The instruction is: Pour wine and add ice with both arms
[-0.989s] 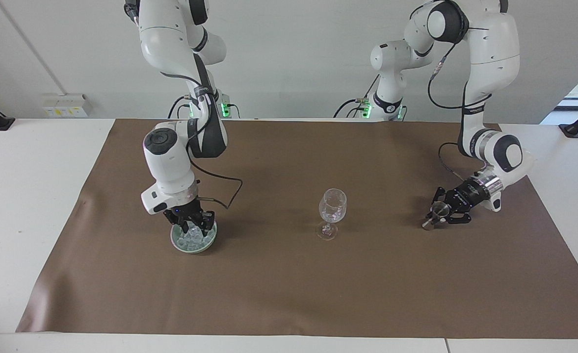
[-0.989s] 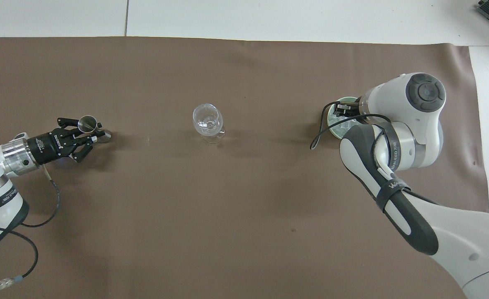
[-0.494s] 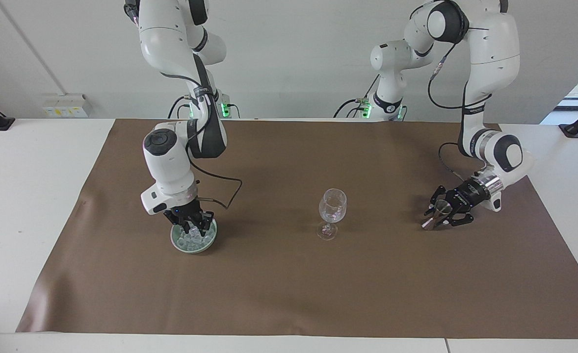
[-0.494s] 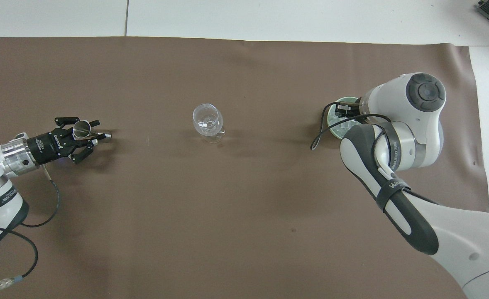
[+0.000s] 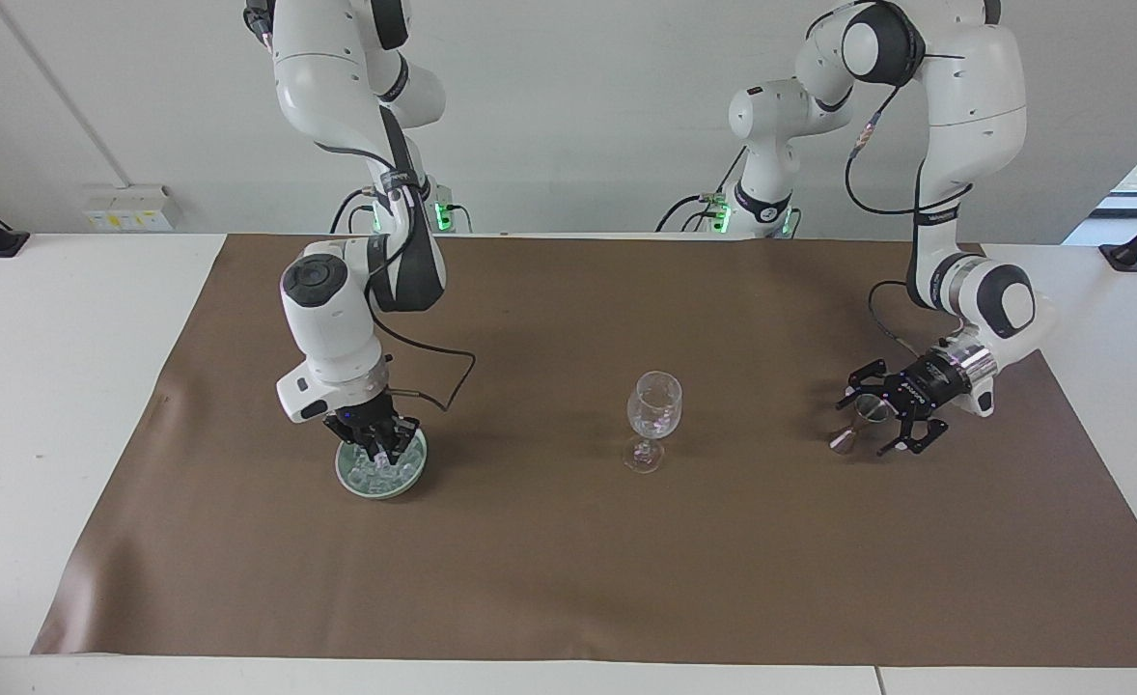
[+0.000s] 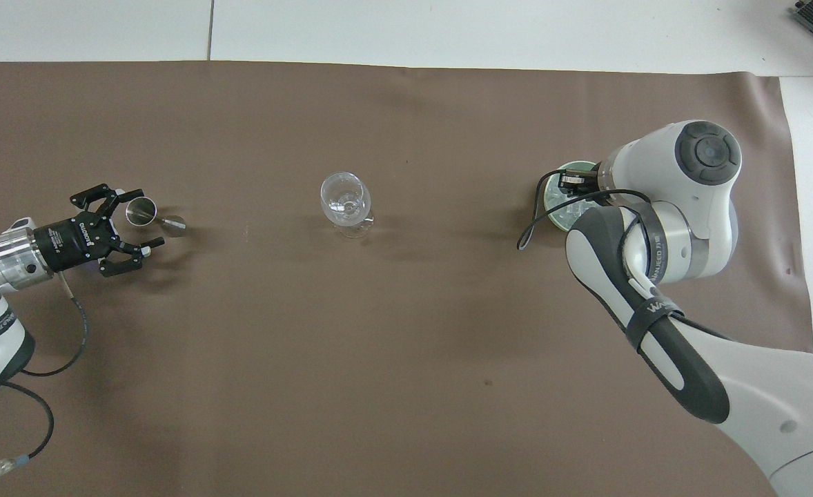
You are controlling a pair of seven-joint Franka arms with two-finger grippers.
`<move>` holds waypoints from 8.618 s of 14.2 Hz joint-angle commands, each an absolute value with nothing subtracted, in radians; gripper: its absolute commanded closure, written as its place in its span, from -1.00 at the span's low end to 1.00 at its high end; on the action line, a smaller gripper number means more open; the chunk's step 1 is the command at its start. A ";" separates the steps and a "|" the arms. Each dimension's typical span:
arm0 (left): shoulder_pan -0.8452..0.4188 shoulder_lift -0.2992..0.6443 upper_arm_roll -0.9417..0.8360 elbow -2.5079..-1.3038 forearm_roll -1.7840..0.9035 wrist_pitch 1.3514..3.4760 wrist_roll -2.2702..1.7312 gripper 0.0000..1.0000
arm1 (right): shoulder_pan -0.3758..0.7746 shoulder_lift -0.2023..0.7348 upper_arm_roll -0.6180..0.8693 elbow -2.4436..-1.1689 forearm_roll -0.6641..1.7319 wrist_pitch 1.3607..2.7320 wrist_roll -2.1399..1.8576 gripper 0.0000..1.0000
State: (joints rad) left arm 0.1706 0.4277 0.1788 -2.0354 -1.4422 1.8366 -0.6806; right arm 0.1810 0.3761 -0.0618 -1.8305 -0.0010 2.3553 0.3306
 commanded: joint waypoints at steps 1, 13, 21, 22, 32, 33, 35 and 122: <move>0.236 0.465 0.170 -1.955 -1.350 1.787 -0.672 -1.00 | 0.179 0.373 -0.061 -1.796 -0.023 2.309 0.344 1.00; 0.267 0.336 0.157 -1.683 -0.885 1.772 -0.666 -1.00 | 0.208 0.327 0.104 -1.507 0.126 2.158 0.608 1.00; 0.186 0.180 0.132 -1.620 -0.640 1.824 -0.661 -1.00 | 0.377 0.351 0.110 -1.450 0.126 2.290 0.759 1.00; 0.184 0.170 0.124 -1.599 -0.599 1.813 -0.660 -1.00 | 0.400 0.353 0.110 -1.444 0.124 2.308 0.775 1.00; 0.023 0.092 0.097 -1.565 -0.261 1.781 -0.444 -1.00 | 0.489 0.399 0.135 -1.391 0.026 2.367 0.749 1.00; 0.014 0.087 0.089 -1.565 -0.238 1.776 -0.407 -1.00 | 0.491 0.408 0.138 -1.390 0.025 2.371 0.750 1.00; 0.017 0.075 0.069 -1.565 -0.192 1.752 -0.332 -1.00 | 0.502 0.429 0.138 -1.393 0.025 2.410 0.752 1.00; 0.018 -0.072 -0.057 -1.574 -0.002 1.529 0.000 -1.00 | -0.103 0.032 0.101 -1.454 0.005 1.522 -0.014 -1.00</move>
State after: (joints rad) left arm 0.0174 -0.0571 -0.0587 -1.5662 -0.0186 1.5408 -0.0112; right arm -0.0905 0.0507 0.0955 -1.4292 -0.0071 1.5170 0.0079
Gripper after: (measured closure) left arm 0.000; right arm 0.000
